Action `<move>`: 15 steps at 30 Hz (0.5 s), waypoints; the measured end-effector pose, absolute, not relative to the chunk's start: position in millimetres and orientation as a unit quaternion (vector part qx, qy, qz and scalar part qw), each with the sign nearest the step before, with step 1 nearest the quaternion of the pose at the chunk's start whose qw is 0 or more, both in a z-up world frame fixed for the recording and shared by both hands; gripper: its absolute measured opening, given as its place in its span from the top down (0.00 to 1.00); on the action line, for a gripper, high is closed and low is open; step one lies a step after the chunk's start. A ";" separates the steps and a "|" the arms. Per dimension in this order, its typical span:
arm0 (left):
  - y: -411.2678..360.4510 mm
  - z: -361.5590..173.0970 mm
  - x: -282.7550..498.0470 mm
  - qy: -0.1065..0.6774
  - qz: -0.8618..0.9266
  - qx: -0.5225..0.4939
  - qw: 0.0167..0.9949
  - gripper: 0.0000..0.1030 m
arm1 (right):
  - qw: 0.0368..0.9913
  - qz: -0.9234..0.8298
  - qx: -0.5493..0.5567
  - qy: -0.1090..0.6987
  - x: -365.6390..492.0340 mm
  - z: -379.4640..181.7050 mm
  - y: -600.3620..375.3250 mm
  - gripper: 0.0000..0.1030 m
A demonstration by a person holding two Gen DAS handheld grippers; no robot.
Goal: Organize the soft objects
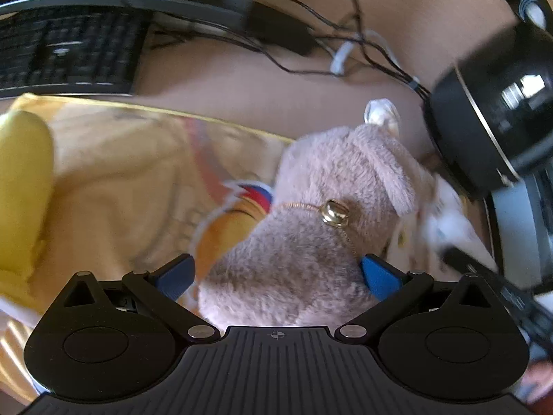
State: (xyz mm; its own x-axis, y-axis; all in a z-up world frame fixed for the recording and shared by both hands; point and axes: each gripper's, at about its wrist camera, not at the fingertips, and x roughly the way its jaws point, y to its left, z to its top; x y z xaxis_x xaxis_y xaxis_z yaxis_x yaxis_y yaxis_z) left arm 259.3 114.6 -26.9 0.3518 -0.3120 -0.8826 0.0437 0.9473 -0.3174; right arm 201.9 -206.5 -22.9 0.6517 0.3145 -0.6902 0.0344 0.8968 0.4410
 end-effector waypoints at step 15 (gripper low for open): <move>191.3 -32.4 263.7 0.565 -0.056 -0.161 0.807 0.00 | 0.857 0.330 0.225 0.326 167.5 86.7 -103.9 0.85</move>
